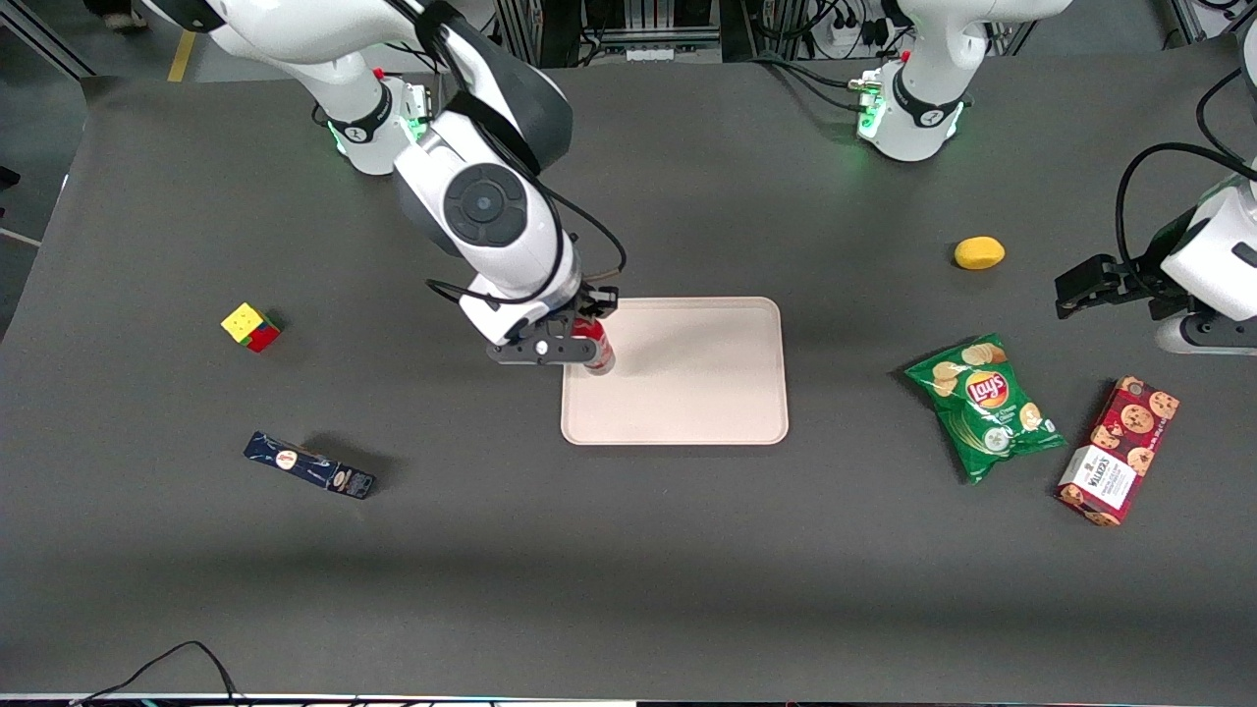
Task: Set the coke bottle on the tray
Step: 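Lift the bottle and carry it over the white tray, then lower the bottle upright onto the tray and open the right gripper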
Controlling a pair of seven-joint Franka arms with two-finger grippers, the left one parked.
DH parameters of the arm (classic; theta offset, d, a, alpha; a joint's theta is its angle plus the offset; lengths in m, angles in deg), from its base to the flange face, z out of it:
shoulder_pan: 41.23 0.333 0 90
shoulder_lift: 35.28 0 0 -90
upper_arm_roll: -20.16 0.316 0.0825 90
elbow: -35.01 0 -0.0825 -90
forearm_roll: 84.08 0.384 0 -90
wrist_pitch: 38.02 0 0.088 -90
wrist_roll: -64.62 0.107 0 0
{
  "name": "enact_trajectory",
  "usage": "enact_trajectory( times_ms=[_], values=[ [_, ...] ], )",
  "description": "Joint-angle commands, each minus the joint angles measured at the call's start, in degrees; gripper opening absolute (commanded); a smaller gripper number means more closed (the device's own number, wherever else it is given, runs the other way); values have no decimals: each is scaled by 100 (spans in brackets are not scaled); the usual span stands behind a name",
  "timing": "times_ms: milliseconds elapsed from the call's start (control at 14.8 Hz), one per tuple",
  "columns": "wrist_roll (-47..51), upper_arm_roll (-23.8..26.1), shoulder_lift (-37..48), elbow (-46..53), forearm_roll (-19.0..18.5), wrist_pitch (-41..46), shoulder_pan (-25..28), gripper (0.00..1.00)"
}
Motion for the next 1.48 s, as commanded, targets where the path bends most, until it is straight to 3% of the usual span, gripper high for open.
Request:
enact_trajectory(
  times_ms=[0,202,742,809,876,1416],
  values=[
    [177,14,-605,278,-419,-267,29,0],
    [168,14,-773,252,-561,-381,29,0],
    [203,5,-878,260,-508,-399,12,0],
    [203,-3,-914,252,-508,-399,-6,64],
    [194,-3,-914,252,-543,-399,3,100],
    [177,5,-896,269,-534,-399,3,100]
  ],
)
